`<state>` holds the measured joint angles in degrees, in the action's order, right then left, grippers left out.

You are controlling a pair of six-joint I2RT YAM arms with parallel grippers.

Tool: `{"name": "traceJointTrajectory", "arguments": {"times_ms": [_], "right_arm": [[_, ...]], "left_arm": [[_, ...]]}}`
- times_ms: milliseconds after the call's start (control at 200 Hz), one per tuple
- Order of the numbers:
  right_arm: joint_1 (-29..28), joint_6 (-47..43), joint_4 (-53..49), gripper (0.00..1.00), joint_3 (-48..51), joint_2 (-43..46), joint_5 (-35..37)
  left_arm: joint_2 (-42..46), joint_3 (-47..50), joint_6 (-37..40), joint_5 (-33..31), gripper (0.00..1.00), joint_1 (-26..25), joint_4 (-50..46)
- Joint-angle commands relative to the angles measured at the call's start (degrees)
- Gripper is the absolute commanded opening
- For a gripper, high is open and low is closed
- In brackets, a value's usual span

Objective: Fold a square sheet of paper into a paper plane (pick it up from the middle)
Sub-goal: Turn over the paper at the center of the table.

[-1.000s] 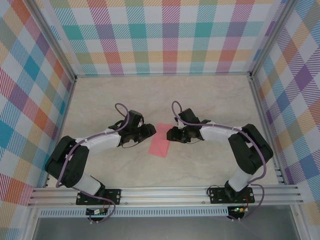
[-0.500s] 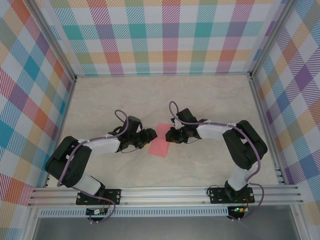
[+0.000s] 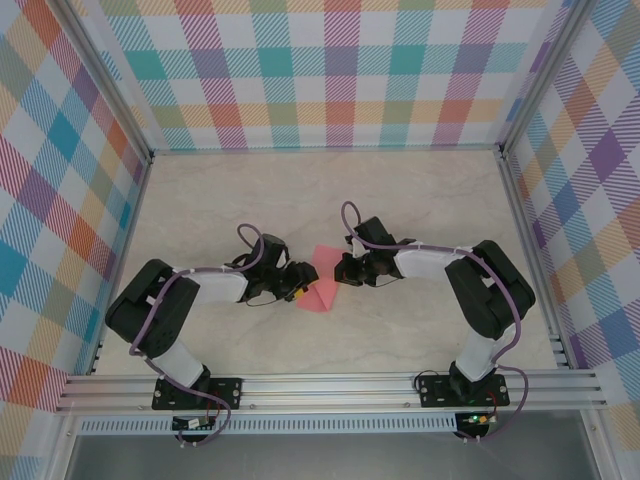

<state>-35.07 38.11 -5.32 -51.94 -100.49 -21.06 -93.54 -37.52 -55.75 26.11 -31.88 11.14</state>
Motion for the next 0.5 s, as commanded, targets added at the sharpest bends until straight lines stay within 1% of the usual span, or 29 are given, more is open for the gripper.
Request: {"name": "traceJointTrajectory", "arguments": {"times_ms": [0, 250, 500], "right_arm": [[0.4, 0.5, 1.5, 0.06, 0.9, -0.3, 0.3], [0.4, 0.6, 1.2, 0.06, 1.3, -0.5, 0.8], [0.5, 0.7, 0.9, 0.06, 1.3, -0.4, 1.0]], "left_arm": [[-1.9, -1.7, -0.3, 2.6, 0.46, -0.6, 2.6], [-3.2, -3.1, 0.4, 3.4, 0.33, -0.7, 3.9], [-3.2, -3.6, 1.5, 3.7, 0.24, -0.7, 4.2]]}}
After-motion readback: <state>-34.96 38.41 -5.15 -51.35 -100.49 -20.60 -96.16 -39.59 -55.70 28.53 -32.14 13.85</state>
